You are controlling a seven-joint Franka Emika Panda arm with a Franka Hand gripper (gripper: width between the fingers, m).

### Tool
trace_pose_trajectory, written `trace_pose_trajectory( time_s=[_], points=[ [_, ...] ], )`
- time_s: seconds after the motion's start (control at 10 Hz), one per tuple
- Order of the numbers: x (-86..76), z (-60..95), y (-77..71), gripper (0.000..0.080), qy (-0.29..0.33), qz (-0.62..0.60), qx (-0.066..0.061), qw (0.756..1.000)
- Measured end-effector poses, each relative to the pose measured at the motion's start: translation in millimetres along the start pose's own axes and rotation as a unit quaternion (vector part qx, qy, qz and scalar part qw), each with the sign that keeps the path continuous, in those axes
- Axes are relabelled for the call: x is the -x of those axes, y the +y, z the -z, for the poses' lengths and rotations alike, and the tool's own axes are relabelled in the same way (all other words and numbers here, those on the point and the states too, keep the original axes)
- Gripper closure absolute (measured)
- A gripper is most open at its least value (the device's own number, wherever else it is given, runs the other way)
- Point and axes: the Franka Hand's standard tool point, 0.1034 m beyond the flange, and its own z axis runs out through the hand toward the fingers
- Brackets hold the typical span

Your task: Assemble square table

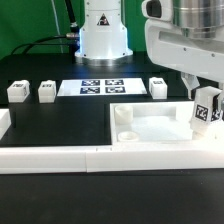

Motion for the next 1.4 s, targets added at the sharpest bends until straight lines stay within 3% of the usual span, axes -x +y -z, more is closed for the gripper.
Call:
trace_pose_trajectory(
  time_s=[0.2, 0.3, 0.5, 0.7, 0.8, 1.1, 1.2, 1.3, 1.4],
  points=[
    [-0.2, -0.3, 0.5, 0.0508, 0.000, -0.111, -0.037, 0.993],
    [-0.9, -0.3, 3.0, 0.0507, -0.005, -0.161, -0.064, 0.985],
    [0.6, -0.3, 3.3, 0.0507, -0.006, -0.157, -0.064, 0.985],
    [2.3, 0.0, 3.3, 0.0264, -0.005, -0.087, -0.057, 0.995],
    [2.9, 1.6, 0.6, 0.0186, 0.006, 0.040, -0.042, 0.998],
    [4.6, 2.6, -3.0, 0.0157, 0.016, 0.176, -0.036, 0.984],
    [5.3, 2.0, -2.5, 0.0151, 0.024, 0.236, -0.028, 0.971],
    [8.4, 0.5, -2.4, 0.0150, 0.051, 0.351, -0.003, 0.935],
    [9.4, -1.4, -6.0, 0.0150, 0.075, 0.444, -0.001, 0.893]
  ],
)
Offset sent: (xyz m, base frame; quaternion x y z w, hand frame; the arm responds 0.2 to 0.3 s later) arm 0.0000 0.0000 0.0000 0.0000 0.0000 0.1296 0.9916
